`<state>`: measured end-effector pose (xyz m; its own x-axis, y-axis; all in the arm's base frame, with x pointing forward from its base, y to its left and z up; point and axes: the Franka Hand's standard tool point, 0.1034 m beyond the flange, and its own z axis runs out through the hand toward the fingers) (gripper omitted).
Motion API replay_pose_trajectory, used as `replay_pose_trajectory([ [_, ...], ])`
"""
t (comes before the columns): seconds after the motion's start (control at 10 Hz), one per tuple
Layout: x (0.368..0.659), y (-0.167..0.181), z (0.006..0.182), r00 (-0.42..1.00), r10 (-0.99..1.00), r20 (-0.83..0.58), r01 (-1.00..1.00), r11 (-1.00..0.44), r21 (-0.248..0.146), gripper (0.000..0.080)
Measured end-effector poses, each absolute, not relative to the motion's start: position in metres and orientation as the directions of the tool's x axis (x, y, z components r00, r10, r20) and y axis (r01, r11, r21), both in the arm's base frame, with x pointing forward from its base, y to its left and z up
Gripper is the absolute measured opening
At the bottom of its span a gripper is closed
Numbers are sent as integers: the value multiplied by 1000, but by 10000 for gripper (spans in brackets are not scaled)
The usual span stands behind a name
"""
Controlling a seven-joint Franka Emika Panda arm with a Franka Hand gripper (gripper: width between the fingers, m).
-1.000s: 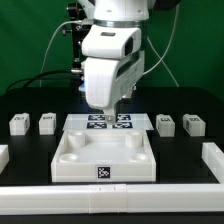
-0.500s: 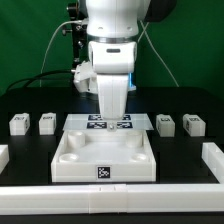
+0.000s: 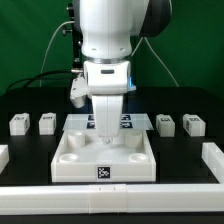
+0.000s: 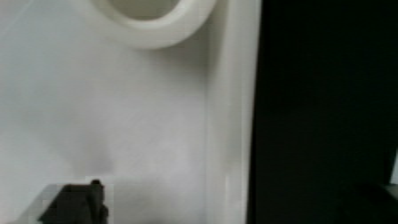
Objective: Assemble one leg
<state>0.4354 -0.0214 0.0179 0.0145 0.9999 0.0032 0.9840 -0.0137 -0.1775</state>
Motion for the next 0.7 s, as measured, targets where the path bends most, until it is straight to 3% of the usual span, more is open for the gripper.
replay_pose_trajectory([
  [0.4,433,-21,11,18,1000,5,982,-17,-191,650],
  [0.5,432,-21,11,18,1000,5,981,-17,-191,524],
  [0.6,432,-21,11,18,1000,5,981,-17,-192,524],
  [0.7,432,-21,11,18,1000,5,981,-17,-192,340],
])
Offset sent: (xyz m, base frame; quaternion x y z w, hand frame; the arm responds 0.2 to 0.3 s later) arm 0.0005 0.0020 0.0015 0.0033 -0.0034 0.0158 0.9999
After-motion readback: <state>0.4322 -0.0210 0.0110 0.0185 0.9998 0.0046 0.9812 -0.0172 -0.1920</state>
